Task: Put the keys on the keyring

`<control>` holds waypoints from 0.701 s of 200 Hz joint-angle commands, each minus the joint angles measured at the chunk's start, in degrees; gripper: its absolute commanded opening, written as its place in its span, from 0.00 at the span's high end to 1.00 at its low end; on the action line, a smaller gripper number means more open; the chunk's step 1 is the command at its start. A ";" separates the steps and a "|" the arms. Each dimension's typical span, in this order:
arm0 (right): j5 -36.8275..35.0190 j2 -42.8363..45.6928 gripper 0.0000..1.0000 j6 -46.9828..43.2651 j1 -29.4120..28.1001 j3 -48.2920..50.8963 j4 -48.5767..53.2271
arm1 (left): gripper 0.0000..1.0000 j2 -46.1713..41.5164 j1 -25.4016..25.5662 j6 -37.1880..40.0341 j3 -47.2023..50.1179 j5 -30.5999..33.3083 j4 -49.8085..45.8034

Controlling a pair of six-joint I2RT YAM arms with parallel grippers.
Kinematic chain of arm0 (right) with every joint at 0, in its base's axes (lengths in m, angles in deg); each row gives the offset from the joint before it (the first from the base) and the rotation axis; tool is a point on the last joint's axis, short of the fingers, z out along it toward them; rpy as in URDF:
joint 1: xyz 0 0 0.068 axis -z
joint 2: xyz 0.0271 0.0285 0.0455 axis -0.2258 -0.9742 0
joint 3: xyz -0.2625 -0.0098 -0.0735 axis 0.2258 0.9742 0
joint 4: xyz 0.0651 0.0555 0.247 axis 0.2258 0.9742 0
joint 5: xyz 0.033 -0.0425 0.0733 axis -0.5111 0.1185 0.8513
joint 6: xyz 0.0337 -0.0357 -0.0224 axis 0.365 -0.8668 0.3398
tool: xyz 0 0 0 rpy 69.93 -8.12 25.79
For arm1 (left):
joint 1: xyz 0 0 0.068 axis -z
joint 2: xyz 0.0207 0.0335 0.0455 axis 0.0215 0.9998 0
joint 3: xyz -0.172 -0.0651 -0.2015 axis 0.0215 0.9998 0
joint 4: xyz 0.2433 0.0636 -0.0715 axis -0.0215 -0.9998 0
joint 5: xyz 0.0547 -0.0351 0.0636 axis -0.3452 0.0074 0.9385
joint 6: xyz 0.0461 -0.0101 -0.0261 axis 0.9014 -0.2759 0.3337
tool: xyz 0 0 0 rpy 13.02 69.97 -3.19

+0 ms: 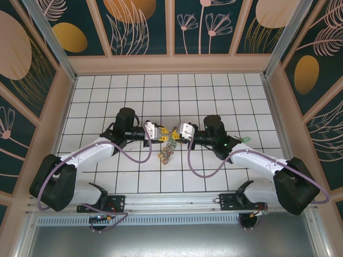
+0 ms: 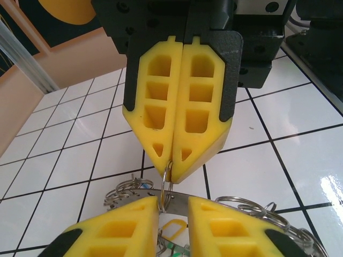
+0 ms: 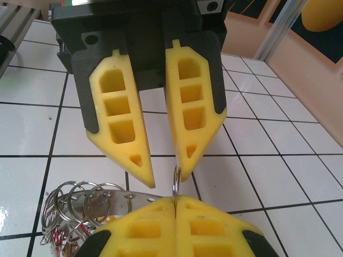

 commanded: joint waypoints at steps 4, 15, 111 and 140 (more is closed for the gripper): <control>2.59 1.20 1.00 -1.67 -0.40 -3.13 -0.83 | 0.78 -0.05 0.33 1.92 -1.47 -0.98 -1.54; 2.58 0.96 1.00 -1.84 -0.51 -3.44 -0.54 | 0.81 0.13 0.30 1.98 -1.74 -1.14 -1.70; 0.93 -0.82 1.00 -5.19 -1.73 -6.38 3.79 | 1.00 2.00 0.88 4.36 -3.80 -0.91 -5.69; -1.31 0.03 0.77 -5.67 -1.74 -6.94 6.17 | 1.00 -0.12 0.92 0.53 -1.36 -0.11 1.75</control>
